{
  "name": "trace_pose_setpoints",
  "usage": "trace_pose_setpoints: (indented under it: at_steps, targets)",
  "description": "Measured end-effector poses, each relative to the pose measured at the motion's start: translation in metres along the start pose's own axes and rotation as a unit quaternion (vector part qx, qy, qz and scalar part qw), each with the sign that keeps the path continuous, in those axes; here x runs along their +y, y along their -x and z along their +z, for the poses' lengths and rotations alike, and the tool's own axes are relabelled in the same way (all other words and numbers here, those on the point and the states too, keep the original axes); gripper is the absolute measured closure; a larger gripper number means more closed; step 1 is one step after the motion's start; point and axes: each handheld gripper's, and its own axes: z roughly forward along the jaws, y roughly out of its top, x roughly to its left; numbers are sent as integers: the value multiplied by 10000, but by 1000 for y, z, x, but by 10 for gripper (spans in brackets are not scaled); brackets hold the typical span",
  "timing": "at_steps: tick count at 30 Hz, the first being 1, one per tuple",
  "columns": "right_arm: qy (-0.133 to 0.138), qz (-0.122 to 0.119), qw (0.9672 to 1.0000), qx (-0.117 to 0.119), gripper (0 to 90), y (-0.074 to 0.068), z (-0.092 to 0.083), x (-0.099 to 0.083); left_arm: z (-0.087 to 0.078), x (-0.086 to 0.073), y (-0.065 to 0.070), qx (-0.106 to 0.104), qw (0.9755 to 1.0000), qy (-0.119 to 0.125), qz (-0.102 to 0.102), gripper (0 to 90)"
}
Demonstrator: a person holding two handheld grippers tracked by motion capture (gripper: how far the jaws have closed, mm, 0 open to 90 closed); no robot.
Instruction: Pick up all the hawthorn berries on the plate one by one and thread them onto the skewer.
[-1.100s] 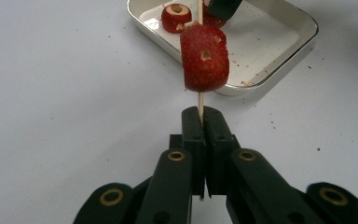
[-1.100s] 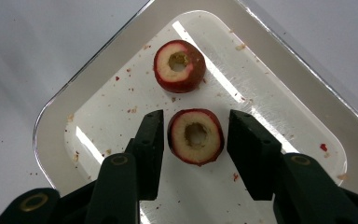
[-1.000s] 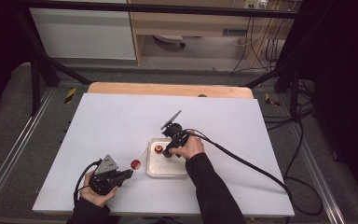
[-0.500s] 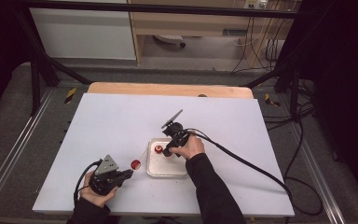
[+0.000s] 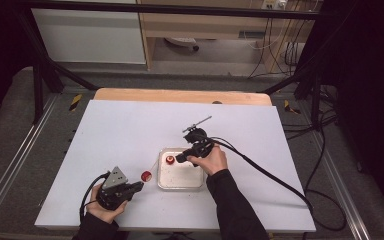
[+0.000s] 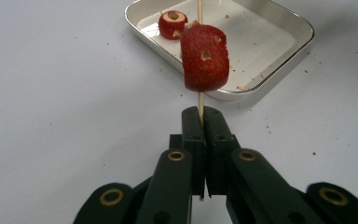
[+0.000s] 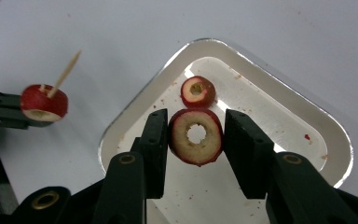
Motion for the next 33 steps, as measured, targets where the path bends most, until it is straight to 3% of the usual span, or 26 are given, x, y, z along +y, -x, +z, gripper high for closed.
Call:
trace_pose_setpoints:
  at_steps: [4,9,13,24,27,30,33]
  targets:
    - [527,196,9982,226,612,2,-7,-12,0,0,2,11,10000,42,-17,883]
    - [1171,468,9908,500,612,4,-11,-26,1,1,5,17,10000,82,-47,883]
    - [1619,721,9817,693,612,5,-11,-37,2,1,8,30,9999,109,-115,883]
    - [2610,1386,9490,1097,613,11,-10,-55,8,2,18,93,9991,195,-357,882]
    - [2806,1468,9418,1129,613,11,-10,-57,10,3,22,56,9991,220,-368,881]
    - [2931,1500,9379,1092,613,10,-10,-59,12,4,25,54,9988,228,-427,881]
    - [3137,1587,9294,1122,613,9,-10,-59,13,7,29,59,9983,261,-513,882]
